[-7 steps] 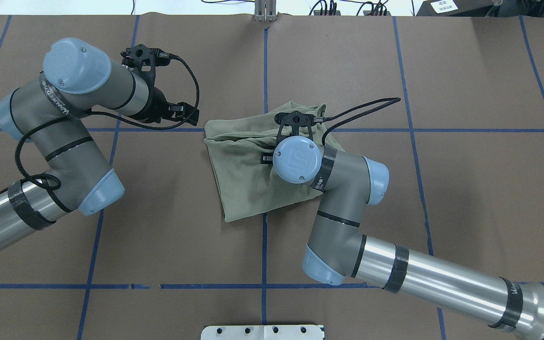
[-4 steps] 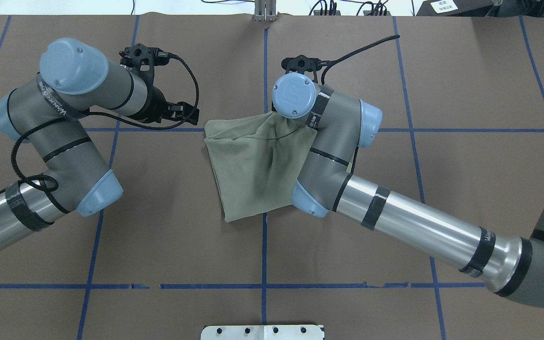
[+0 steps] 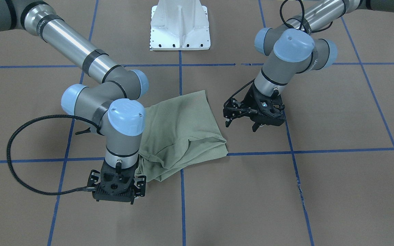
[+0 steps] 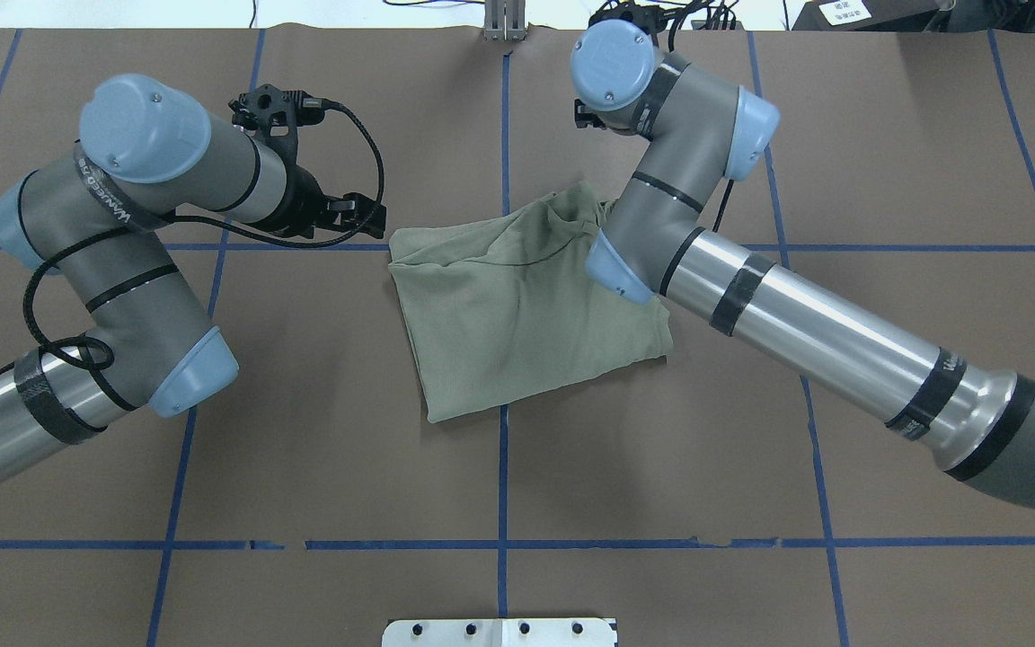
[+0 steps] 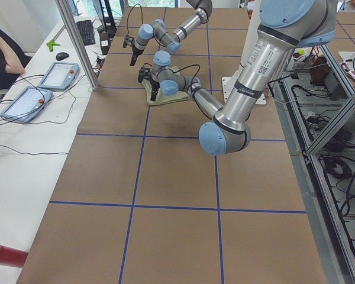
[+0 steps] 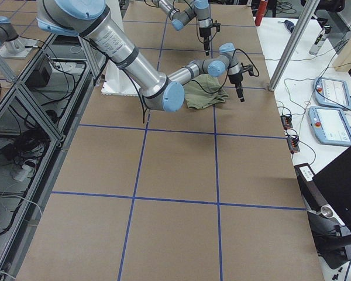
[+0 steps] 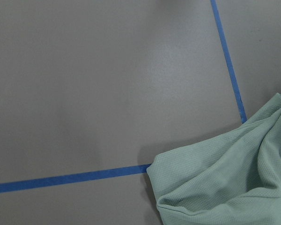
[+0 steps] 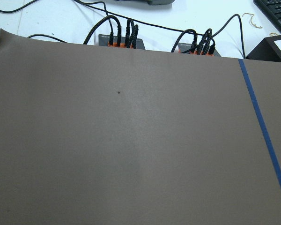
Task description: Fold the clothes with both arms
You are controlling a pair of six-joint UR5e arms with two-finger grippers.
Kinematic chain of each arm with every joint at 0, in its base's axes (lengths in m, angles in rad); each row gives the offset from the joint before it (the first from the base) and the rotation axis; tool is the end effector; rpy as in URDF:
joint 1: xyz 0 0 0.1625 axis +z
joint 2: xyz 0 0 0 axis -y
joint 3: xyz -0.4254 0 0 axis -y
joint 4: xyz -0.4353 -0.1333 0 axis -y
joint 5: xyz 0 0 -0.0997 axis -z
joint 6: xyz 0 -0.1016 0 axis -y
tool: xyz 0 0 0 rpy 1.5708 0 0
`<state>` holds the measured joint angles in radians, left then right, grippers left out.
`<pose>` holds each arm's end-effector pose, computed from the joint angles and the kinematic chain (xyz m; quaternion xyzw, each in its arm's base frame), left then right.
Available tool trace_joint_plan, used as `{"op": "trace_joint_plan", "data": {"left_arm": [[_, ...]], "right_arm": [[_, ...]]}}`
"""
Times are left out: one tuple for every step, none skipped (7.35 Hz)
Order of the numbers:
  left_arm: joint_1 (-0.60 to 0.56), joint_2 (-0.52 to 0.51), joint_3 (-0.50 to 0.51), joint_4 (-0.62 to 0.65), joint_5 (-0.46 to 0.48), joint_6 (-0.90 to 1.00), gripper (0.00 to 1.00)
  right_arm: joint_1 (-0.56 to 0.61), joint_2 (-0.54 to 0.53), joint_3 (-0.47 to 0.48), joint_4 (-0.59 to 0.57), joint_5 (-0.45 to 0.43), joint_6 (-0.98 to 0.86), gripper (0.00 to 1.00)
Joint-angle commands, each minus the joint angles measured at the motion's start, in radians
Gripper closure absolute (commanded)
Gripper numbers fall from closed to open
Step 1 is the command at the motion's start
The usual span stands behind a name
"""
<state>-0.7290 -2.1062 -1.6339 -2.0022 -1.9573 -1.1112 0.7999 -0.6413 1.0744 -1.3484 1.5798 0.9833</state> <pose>0.4653 -0.5429 0.2461 0.1321 0.4940 -0.0210 0.8591 -0.5161 -0.7213 0.2541 0.2025 -0.2502 0.0989 0.9416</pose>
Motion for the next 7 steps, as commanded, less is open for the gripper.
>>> {"op": "trace_joint_plan", "data": {"left_arm": [[0.115, -0.014, 0.0, 0.057, 0.047, -0.103, 0.0], [0.156, -0.061, 0.012, 0.115, 0.105, -0.107, 0.0], [0.169, -0.095, 0.014, 0.173, 0.113, -0.122, 0.0], [0.18, -0.098, 0.017, 0.178, 0.12, -0.13, 0.0], [0.187, -0.11, 0.035, 0.178, 0.153, -0.159, 0.0], [0.188, -0.159, 0.113, 0.18, 0.159, -0.162, 0.0], [0.188, -0.213, 0.194, 0.178, 0.184, -0.16, 0.0]], "right_arm": [[0.076, -0.041, 0.07, 0.002, 0.196, -0.115, 0.0], [0.076, -0.064, 0.105, 0.003, 0.201, -0.114, 0.0], [0.074, -0.078, 0.125, 0.003, 0.203, -0.109, 0.0], [0.073, -0.08, 0.128, 0.002, 0.203, -0.104, 0.0], [0.073, -0.08, 0.128, 0.002, 0.203, -0.104, 0.0], [0.073, -0.081, 0.128, 0.002, 0.203, -0.104, 0.0], [0.073, -0.081, 0.128, 0.002, 0.203, -0.104, 0.0]]}}
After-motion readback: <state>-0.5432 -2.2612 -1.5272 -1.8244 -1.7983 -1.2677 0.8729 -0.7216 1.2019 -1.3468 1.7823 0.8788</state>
